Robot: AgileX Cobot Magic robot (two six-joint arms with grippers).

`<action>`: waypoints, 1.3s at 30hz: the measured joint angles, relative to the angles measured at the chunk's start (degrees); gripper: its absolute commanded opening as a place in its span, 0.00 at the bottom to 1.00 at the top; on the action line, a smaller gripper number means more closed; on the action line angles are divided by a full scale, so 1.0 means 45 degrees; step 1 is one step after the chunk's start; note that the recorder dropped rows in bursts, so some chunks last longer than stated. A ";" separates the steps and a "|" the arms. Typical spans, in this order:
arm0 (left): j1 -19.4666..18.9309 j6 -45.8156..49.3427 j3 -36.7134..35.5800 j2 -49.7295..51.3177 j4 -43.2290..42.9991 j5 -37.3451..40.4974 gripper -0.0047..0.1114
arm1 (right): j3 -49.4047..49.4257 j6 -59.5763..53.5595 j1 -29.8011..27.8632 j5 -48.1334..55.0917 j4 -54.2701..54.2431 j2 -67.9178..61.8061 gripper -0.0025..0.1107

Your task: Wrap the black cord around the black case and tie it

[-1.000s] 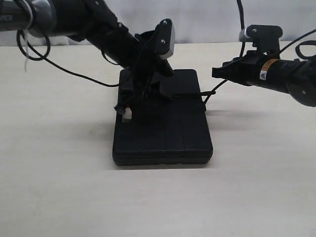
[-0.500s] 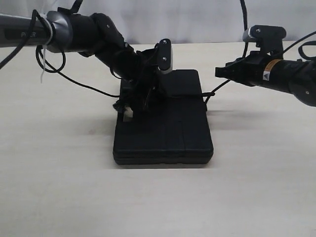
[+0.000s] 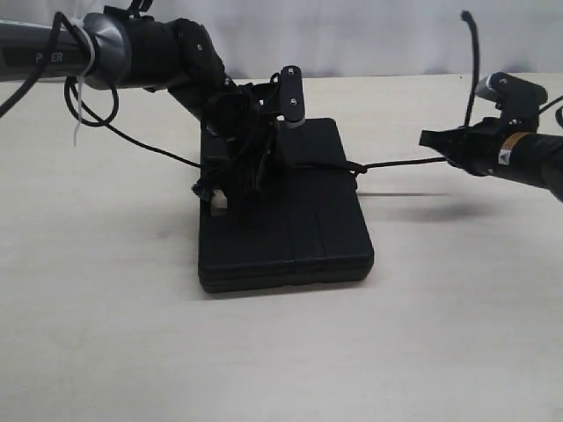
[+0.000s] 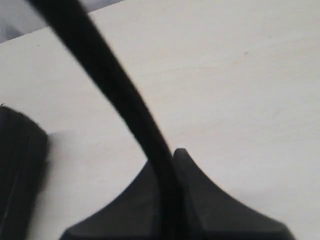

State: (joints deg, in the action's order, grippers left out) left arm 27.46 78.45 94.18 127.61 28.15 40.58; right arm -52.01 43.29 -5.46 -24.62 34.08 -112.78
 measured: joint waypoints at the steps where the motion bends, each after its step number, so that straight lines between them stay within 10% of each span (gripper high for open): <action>1: 0.0000 0.0000 0.0000 0.0000 0.0000 0.0000 0.04 | -0.0027 0.0012 -0.0435 0.0029 -0.0079 0.0000 0.16; 7: 0.0000 -0.0051 0.0000 0.0000 -0.0031 0.0000 0.04 | -0.0044 0.0032 -0.1776 0.1010 -0.0197 0.0000 0.50; 17: -0.0024 -0.0051 0.0030 0.0000 -0.0173 0.0045 0.04 | 0.0023 -0.0386 -0.2437 0.3712 -0.0146 0.2145 0.50; 20: -0.0024 -0.0051 0.0030 0.0000 -0.0173 0.0020 0.05 | 0.0133 -0.0627 -0.2152 0.3656 -0.0146 0.2231 0.31; 24: -0.0024 -0.0051 0.0030 -0.0006 -0.0173 0.0042 0.40 | 0.0133 -0.0805 -0.2038 0.3577 0.0144 0.2231 0.06; 28: -0.0098 -0.0101 0.0030 -0.0132 -0.0233 -0.0204 0.61 | 0.0133 -0.0805 -0.2038 0.3577 0.0144 0.2231 0.06; 35: -0.0176 -0.0689 -0.0163 -0.1382 -0.0074 0.1421 0.54 | 0.0133 -0.0812 -0.2038 0.3569 0.0221 0.2231 0.06; 39: -0.0176 -0.2589 -0.0163 -0.2778 0.0003 0.1468 0.12 | 0.0297 -0.0812 -0.1856 0.3286 0.0453 0.2566 0.06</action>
State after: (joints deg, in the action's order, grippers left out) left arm 26.66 66.80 93.44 115.11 28.17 47.18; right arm -50.68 39.64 -13.81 -9.84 36.11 -101.23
